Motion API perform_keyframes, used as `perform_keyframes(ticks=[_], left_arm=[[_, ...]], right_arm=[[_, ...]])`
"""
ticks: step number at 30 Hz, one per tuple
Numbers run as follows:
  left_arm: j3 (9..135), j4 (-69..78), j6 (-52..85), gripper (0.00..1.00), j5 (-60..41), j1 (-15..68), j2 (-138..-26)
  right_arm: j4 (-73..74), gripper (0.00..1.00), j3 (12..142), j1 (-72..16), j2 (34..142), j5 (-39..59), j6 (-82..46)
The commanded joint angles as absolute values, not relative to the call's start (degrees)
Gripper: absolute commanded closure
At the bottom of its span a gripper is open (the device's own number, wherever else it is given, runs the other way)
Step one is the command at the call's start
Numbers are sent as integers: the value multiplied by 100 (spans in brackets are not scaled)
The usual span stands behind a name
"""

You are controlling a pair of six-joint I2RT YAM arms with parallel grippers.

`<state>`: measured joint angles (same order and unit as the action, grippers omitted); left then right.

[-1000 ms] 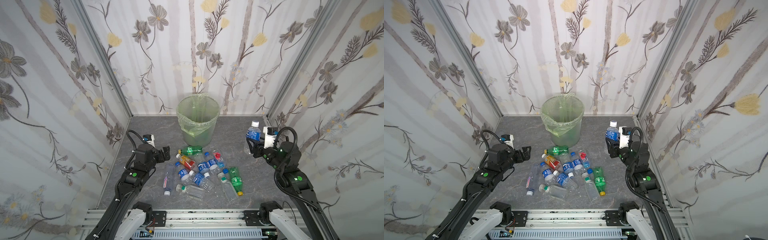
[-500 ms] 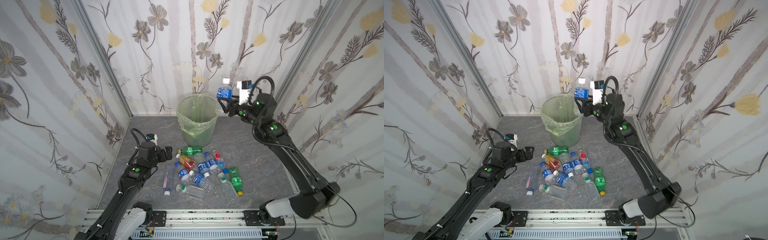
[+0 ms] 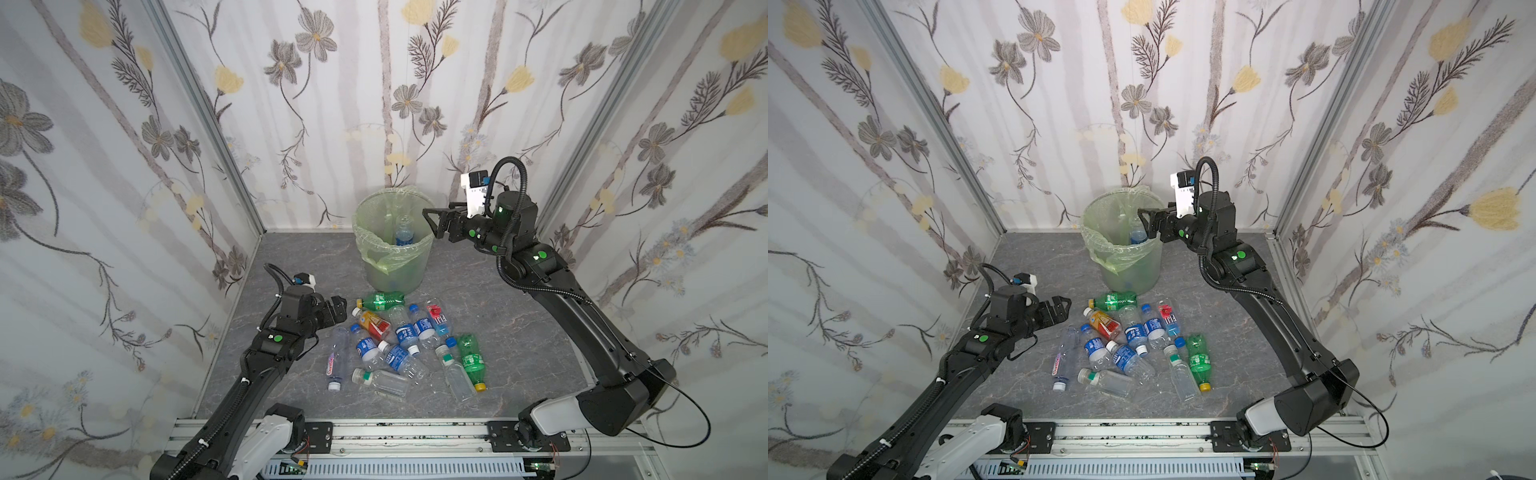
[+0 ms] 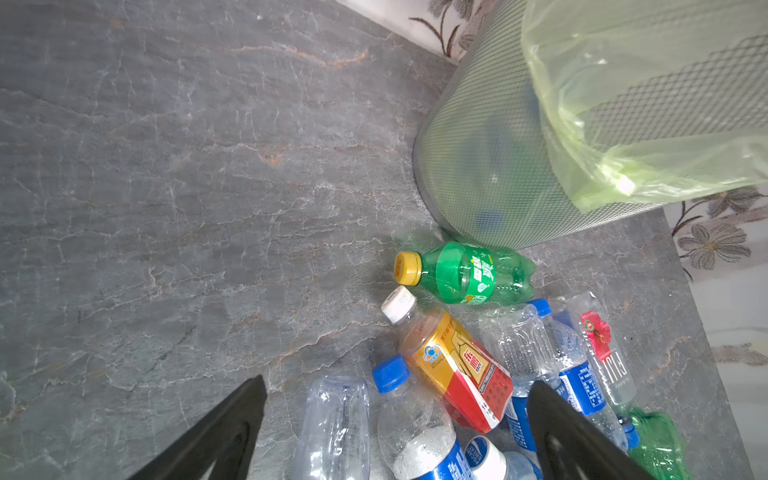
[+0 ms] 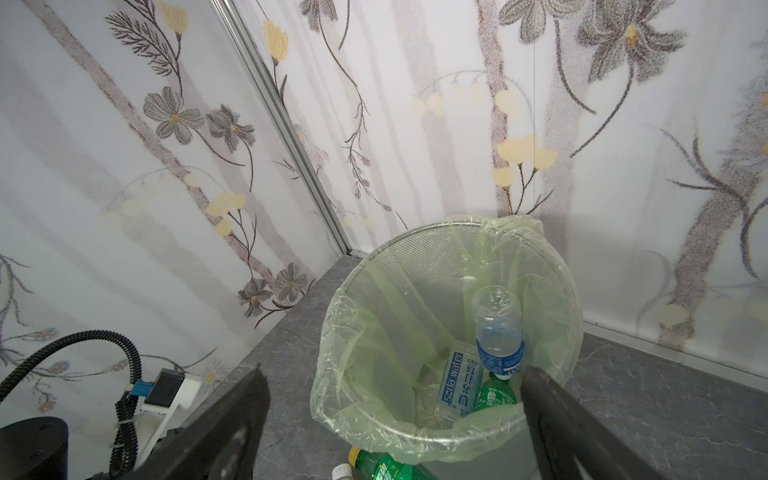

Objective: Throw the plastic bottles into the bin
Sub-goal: 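Withdraw the right gripper while the left gripper grasps a crushed clear bottle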

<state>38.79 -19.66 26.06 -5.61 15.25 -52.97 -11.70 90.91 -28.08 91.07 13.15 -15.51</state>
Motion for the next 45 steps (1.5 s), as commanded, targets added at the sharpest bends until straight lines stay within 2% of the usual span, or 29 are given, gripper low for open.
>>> perform_keyframes(ticks=[1, 8, 13, 19, 24, 31, 38, 45], left_arm=[[3694, -1995, 3025, 0, -359, 1568, -5326], [3294, -2025, 3289, 0, -298, 1886, -5493], [3046, -2096, 3541, 5, -262, 2069, -5508], [2824, -2151, 3992, 7, 116, 2294, -5378], [2785, -2153, 4056, 7, 238, 2641, -5738], [2735, -2151, 4122, 19, 342, 2915, -6192], [2706, -2135, 4144, 24, 510, 3065, -6475], [2721, -2143, 4131, 40, 589, 3067, -6494]], right_arm=[[-810, 5, 8822, -2800, 8845, 1262, -1542], [-833, 4, 7865, -2738, 8216, 1140, -1502], [-801, 3, 6880, -2553, 7660, 946, -1520], [-699, 2, 5678, -2080, 7038, 938, -1720], [-711, 0, 4945, -1777, 6662, 923, -1775], [-759, 0, 4429, -1628, 6378, 879, -1819], [-756, 0, 4276, -1565, 6385, 720, -1829], [-770, 0, 4088, -1479, 6495, 616, -1881]])
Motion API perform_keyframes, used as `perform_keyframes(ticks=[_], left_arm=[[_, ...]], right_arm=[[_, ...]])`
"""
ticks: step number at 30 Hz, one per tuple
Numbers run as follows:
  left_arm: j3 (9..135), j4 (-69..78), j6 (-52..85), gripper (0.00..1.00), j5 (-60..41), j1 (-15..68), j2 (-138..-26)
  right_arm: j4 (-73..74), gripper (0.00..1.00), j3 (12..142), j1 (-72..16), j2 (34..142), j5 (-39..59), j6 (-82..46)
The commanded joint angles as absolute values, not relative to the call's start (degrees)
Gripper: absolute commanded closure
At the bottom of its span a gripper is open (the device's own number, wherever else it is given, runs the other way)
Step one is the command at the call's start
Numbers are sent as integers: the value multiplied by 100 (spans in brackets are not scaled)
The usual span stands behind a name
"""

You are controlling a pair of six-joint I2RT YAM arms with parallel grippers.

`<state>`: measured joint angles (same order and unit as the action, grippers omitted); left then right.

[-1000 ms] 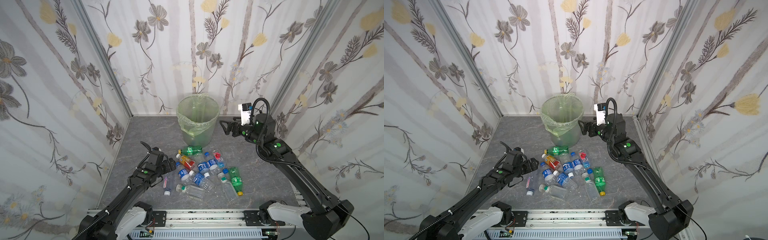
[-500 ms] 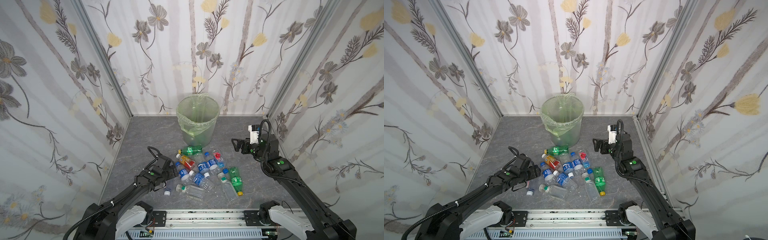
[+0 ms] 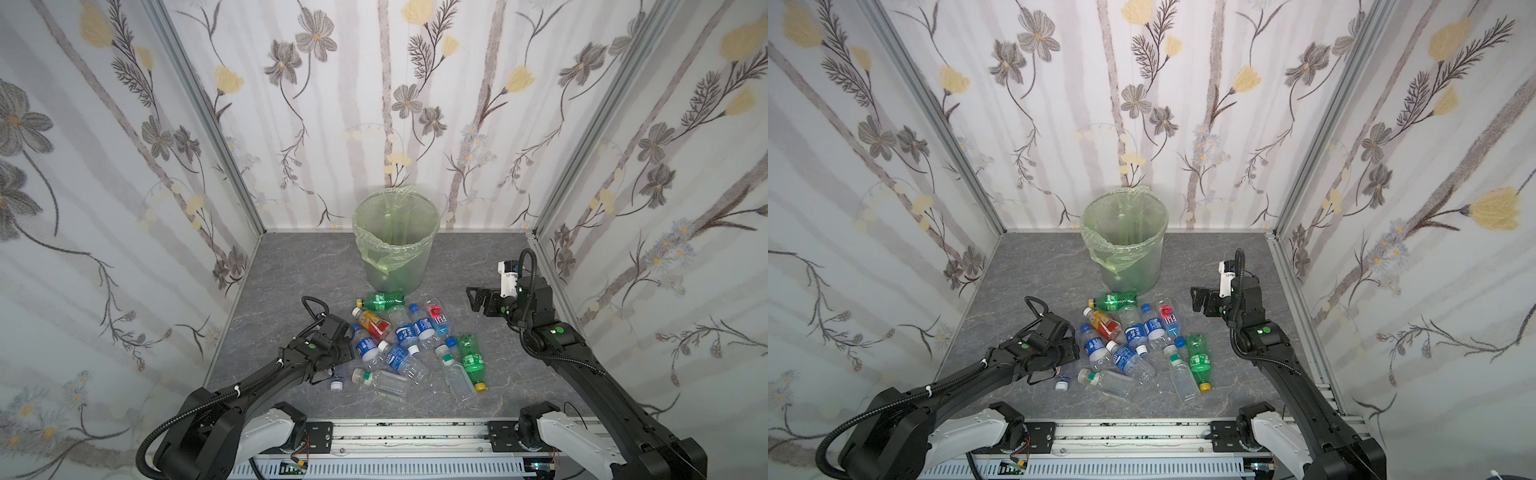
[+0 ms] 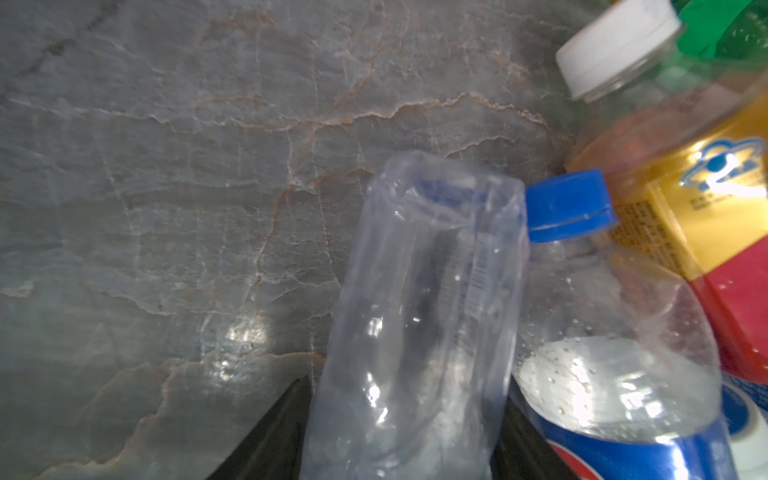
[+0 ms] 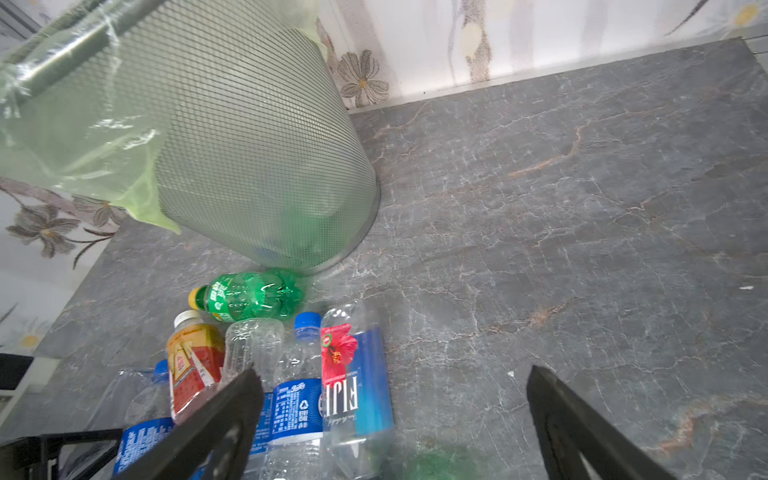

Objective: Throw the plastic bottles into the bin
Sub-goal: 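Withdraw the right gripper while the left gripper grasps a crushed clear bottle, then lift the crushed clear bottle with the left gripper and drop it in the wastebasket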

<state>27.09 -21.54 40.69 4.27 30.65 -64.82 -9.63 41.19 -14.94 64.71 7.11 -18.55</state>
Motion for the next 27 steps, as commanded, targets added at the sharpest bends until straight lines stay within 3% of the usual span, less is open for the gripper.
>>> perform_keyframes(ticks=[1, 10, 27], left_arm=[[2731, -2145, 4127, 42, 604, 3067, -6499], [3043, -2185, 3828, 48, 861, 3068, -5950], [5343, -2576, 2062, 53, 2351, 3018, -4386]], right_arm=[[-772, 0, 4087, -1470, 6486, 607, -1881], [-773, 0, 3995, -1367, 6495, 527, -1883], [-764, 0, 4065, -1257, 6502, 580, -1722]])
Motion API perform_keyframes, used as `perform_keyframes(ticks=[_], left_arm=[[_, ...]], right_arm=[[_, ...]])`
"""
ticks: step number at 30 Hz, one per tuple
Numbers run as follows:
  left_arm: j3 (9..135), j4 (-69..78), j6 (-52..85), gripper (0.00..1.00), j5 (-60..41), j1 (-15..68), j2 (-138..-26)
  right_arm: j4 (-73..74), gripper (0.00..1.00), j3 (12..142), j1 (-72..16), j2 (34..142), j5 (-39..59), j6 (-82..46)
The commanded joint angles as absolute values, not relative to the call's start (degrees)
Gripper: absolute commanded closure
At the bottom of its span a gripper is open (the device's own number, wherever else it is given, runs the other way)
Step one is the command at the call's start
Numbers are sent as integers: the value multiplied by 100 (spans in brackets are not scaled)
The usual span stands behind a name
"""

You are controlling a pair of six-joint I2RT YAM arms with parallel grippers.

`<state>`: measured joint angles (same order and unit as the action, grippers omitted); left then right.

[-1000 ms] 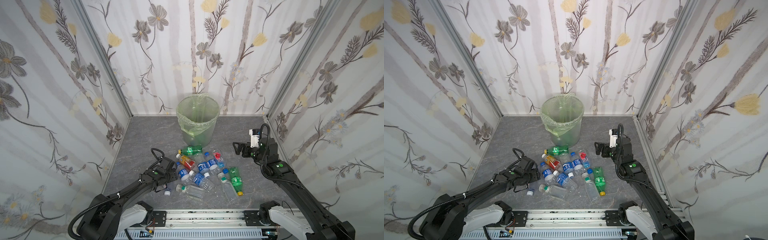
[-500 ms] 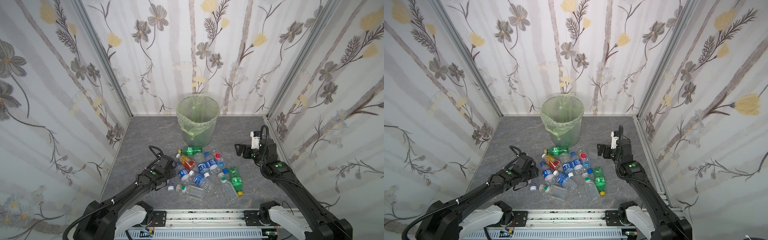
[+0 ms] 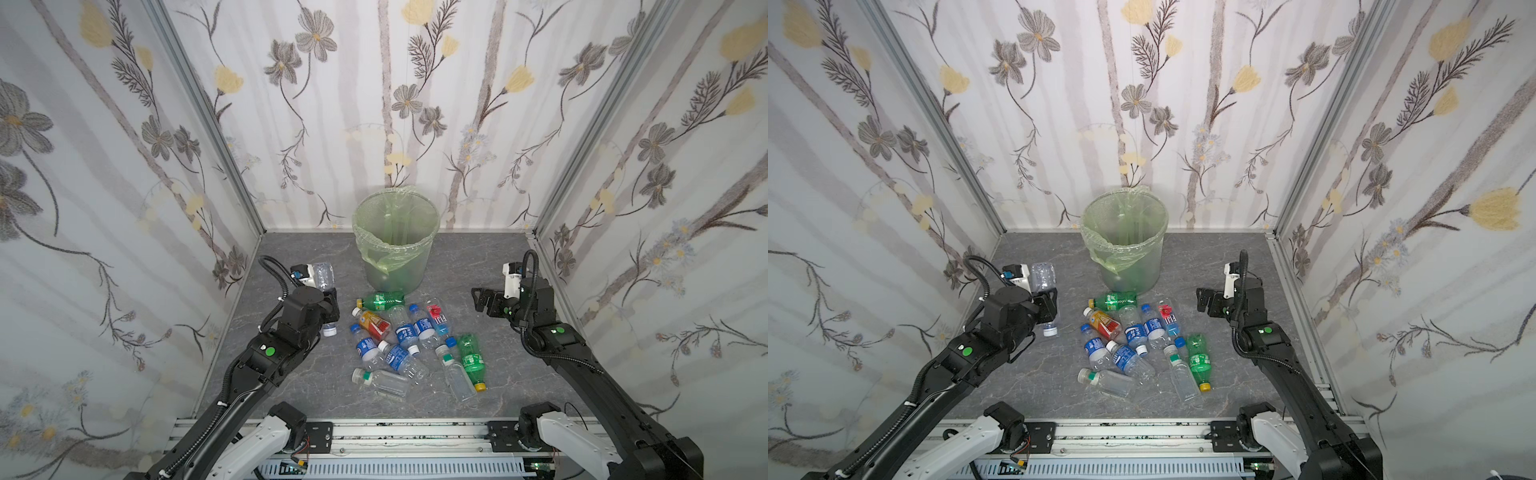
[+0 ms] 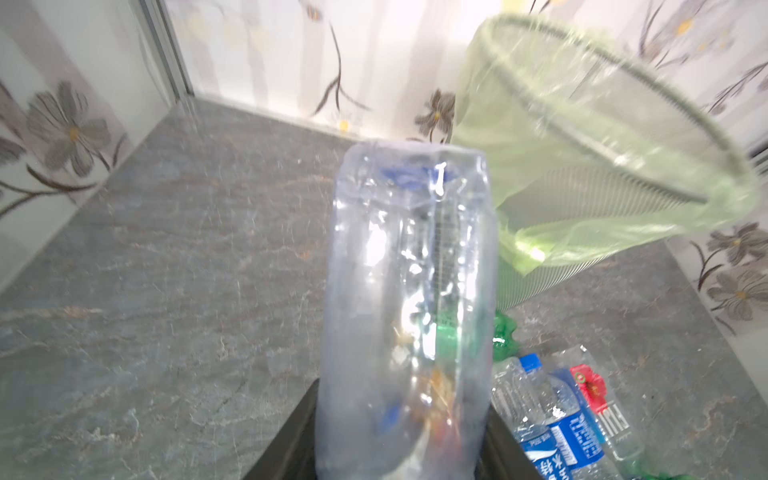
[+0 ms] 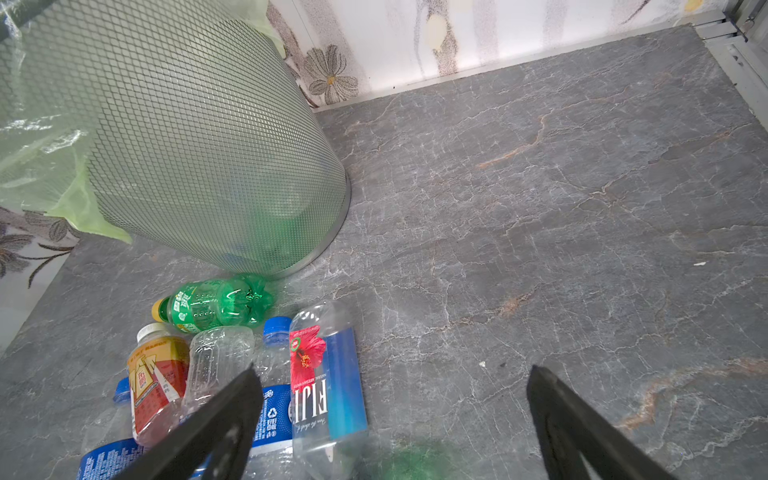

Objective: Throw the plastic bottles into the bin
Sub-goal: 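Lift the crushed clear bottle with the left gripper and drop it in the wastebasket, then withdraw the left gripper while the right gripper grasps a green Sprite bottle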

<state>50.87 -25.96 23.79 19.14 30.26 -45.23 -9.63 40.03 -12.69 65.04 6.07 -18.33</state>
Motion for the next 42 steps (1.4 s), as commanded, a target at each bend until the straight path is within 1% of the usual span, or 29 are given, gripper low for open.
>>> perform_keyframes(ticks=[1, 6, 9, 12, 15, 16, 17, 18, 19, 21, 22, 27, 37, 42], left_arm=[[5496, -2567, 2033, 53, 2357, 3015, -4303], [6080, -2300, 1888, 52, 2019, 3015, -4096], [6373, -1916, 1719, 51, 1690, 3015, -4321], [6866, -1442, 1485, 50, 1302, 3015, -5034], [7660, -689, 1434, 49, 570, 3001, -6272], [8123, -566, 1472, 44, 410, 3001, -6901], [8618, -602, 1425, 32, 254, 2997, -7518], [9169, -697, 1394, 14, 121, 2998, -8123], [9690, -850, 1414, 1, 99, 3001, -8668], [10288, -1081, 1468, 0, 64, 2997, -9246], [10371, -1107, 1510, 0, 61, 2997, -9347], [9743, -1107, 1542, 0, 346, 2975, -8913], [7725, -1149, 1863, 0, 485, 2660, -7240], [6670, -1345, 1863, 0, 462, 2472, -6365]], right_arm=[[-758, 0, 4078, -1257, 6512, 580, -1722], [-734, 0, 4096, -1255, 6598, 632, -1718], [-684, 0, 4087, -1256, 6657, 691, -1722], [-629, 0, 4104, -1257, 6697, 769, -1735], [-525, 0, 4116, -1259, 6723, 868, -1775], [-466, 0, 4106, -1265, 6732, 919, -1807], [-416, 0, 4105, -1265, 6760, 950, -1845], [-391, 0, 4112, -1266, 6791, 1007, -1901], [-398, 1, 4146, -1266, 6826, 1061, -1952], [-516, 1, 4206, -1279, 6855, 1137, -1995], [-608, 1, 4224, -1283, 6835, 1142, -1989], [-1050, 1, 4232, -1279, 6672, 1062, -1806], [-1980, 1, 4735, -1283, 6926, 1098, -1661], [-2723, 4, 4861, -1292, 7175, 1139, -1663]])
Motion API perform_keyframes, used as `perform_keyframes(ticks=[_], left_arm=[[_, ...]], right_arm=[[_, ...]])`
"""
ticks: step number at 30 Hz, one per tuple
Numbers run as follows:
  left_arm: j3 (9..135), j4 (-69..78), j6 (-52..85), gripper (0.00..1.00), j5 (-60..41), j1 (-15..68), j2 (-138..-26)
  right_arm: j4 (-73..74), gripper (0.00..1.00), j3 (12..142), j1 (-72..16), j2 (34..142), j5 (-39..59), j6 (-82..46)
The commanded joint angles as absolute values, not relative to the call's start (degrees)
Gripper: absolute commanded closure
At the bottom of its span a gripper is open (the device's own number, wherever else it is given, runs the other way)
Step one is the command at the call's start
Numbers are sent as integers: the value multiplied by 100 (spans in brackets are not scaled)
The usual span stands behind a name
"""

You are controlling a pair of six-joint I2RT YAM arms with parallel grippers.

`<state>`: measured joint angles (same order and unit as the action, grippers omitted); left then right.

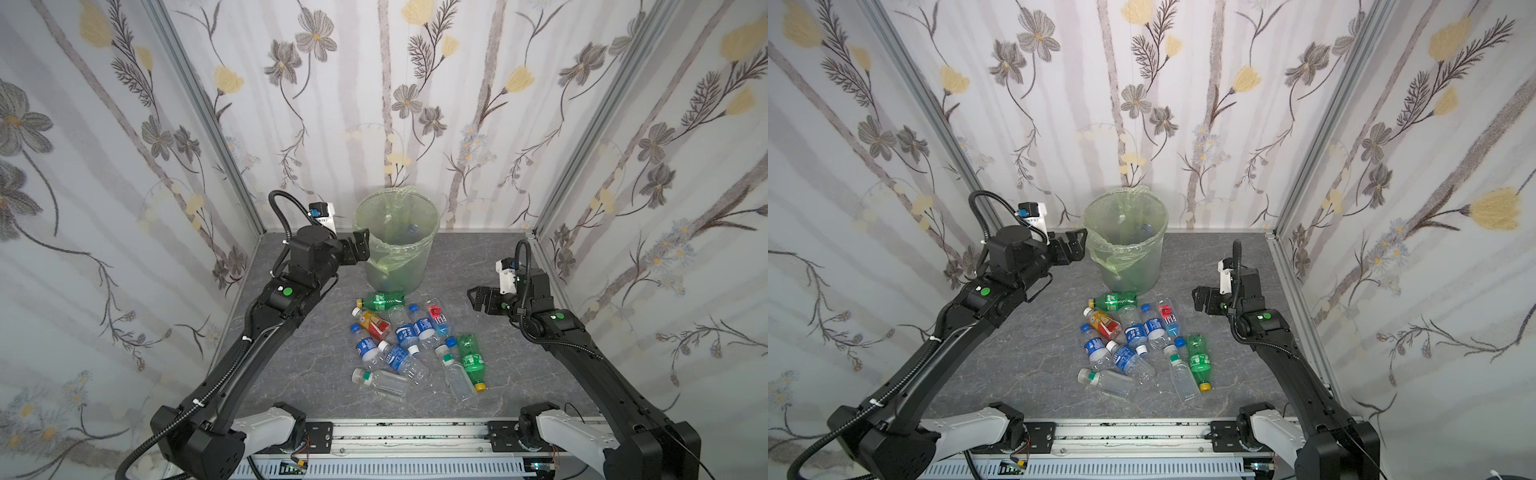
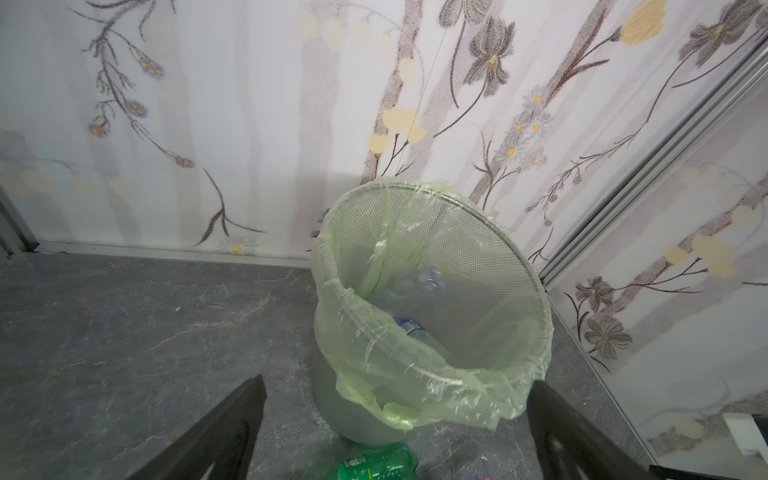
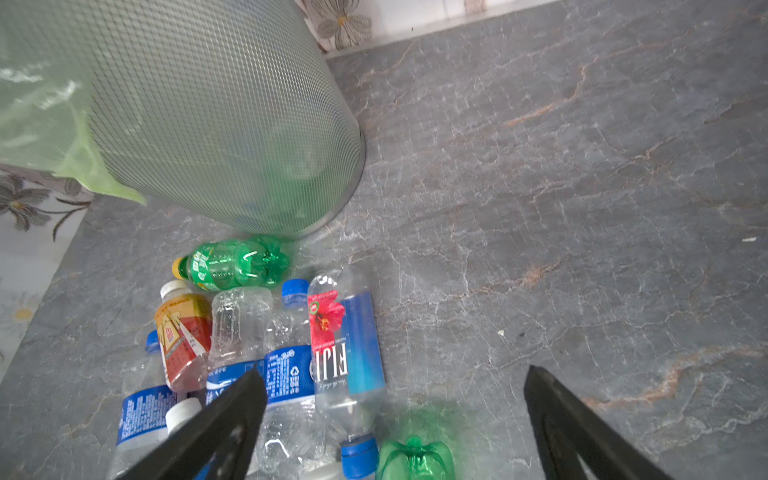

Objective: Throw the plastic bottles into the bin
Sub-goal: 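Withdraw the left gripper while the right gripper grasps a green Sprite bottle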

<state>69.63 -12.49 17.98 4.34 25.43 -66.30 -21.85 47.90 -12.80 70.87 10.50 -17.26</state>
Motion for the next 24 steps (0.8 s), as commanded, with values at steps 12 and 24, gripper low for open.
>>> perform_keyframes(ticks=[12, 24], left_arm=[[5100, -1931, 1950, 0, 200, 1905, -5122], [4414, -1951, 1961, 0, 165, 1715, -4879]], right_arm=[[-3755, 6, 4359, -1462, 7211, 1144, -2004], [-3447, 8, 3934, -1996, 7658, 1212, -2401]])
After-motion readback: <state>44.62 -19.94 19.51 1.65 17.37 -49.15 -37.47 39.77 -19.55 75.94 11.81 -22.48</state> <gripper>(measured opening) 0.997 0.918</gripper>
